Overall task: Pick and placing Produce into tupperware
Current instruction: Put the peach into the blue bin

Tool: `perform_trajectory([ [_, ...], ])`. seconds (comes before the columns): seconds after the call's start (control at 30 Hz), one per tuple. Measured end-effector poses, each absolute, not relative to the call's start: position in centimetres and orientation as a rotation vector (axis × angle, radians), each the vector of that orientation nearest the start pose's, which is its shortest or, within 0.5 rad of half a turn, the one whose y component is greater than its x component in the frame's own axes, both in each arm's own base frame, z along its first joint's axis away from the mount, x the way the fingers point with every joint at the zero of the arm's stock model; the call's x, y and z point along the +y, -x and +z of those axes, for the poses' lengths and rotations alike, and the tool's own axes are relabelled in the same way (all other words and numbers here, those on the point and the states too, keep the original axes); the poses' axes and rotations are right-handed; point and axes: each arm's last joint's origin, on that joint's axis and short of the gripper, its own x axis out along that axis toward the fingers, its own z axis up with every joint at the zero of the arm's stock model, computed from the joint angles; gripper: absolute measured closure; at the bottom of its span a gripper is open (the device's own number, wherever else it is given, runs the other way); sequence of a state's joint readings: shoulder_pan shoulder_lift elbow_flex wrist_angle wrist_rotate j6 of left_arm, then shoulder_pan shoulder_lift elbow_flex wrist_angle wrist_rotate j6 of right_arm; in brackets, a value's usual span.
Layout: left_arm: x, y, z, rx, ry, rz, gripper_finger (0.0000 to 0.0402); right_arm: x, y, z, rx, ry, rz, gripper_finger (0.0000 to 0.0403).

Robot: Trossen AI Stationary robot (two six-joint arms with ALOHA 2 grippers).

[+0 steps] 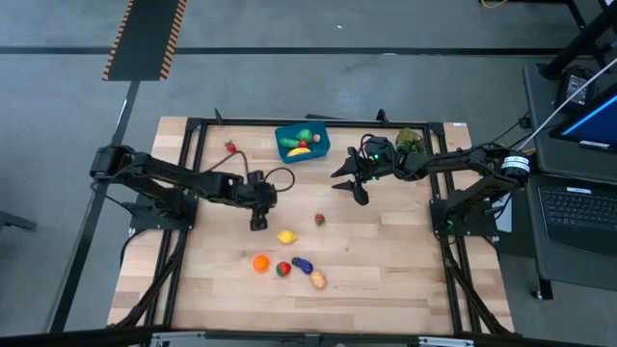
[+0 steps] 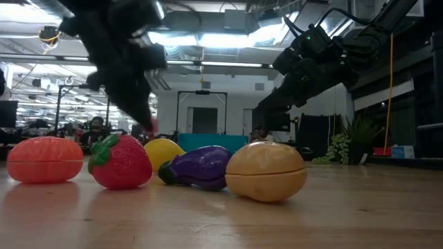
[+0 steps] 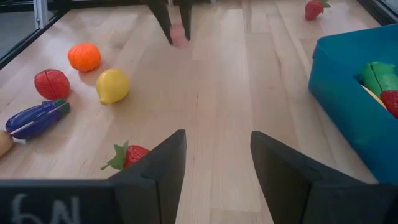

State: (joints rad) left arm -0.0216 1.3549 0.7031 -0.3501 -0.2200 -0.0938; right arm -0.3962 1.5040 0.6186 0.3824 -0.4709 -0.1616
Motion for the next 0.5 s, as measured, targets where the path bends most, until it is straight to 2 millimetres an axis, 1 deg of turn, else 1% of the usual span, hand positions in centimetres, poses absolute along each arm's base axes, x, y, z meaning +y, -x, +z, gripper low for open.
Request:
perform_trajectory([
  [0.13,0.2,-23.5,20.7,0.875,-0.071,0.245,0.0332,-9.8,-26.9,17.0,0.45,-0.053,0.11,0.022],
  [0.3,0.5,-20.6,23.7,0.785,-0.09,0.326,0.0332,-9.8,-26.9,17.0,0.45,-0.052,0.11,0.022],
  [0.37,0.6,-19.5,24.8,0.724,-0.078,0.348,0.0332,-9.8,-26.9,17.0,0.45,-0.052,0.11,0.022],
  [0.5,0.7,-17.2,26.2,0.612,-0.056,0.352,0.0333,-9.8,-26.9,17.0,0.45,-0.052,0.11,0.022],
])
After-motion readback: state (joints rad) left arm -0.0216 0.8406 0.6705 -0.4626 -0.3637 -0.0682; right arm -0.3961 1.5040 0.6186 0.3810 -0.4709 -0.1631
